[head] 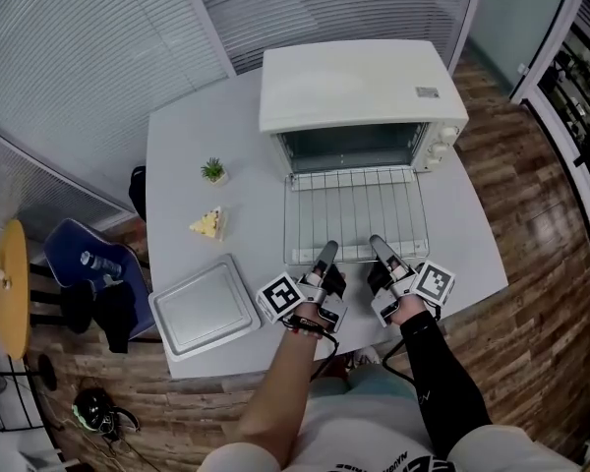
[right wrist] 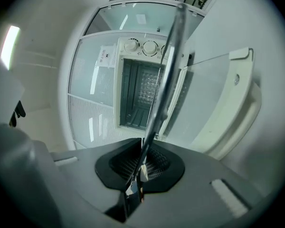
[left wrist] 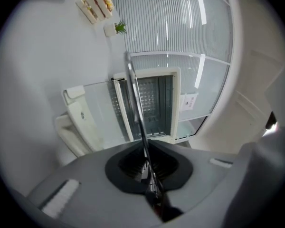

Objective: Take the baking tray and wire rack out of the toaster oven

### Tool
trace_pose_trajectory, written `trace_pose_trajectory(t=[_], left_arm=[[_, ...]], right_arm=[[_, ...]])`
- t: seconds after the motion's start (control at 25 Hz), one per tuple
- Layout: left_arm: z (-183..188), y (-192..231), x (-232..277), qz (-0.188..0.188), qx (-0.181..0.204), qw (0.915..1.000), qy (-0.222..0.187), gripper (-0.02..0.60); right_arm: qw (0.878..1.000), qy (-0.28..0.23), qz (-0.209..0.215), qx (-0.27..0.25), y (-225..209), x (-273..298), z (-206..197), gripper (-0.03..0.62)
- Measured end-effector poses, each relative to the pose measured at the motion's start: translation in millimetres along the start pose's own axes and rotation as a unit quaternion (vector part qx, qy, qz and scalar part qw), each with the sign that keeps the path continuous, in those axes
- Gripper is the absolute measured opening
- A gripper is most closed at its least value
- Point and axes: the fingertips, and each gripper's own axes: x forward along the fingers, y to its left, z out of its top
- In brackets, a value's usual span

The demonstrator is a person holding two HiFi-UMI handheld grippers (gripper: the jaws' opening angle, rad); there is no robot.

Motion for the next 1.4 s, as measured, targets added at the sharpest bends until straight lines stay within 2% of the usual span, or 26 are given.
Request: trace_pose_trajectory(t=[0.36,0.68,0.88,1.12,1.24,1.4], left_arm=[[-18,-13,-60,0.003,0.01,0.9988,-0.047,0.058],[-35,-9,-128,0.024,0.021,0.9943,-0.102,0.058],[-45,-4,-177,0.038,0.023,0.9885,-0.145,0.058],[-46,3,-233,0.052,0.023,0.9803,-0.189,0.058],[-50,8,-262,0.065,0.025,0.9759,-0.207,0.058],[-58,18,-295,0.075,0.017,0.9738,-0.214,0.058]], right_arm=[[0.997,0.073,0.031,-0.012,25,-25,-44,0.011],[0.988,0.145,0.046,-0.015,36,-49,-96,0.011],[0.98,0.19,0.054,-0.007,41,-63,-139,0.011],[0.969,0.244,0.032,-0.011,37,-72,-189,0.011],[0.962,0.267,0.056,-0.013,45,-76,-215,0.011],[0.958,0.282,0.057,0.0,43,-88,-248,0.011]])
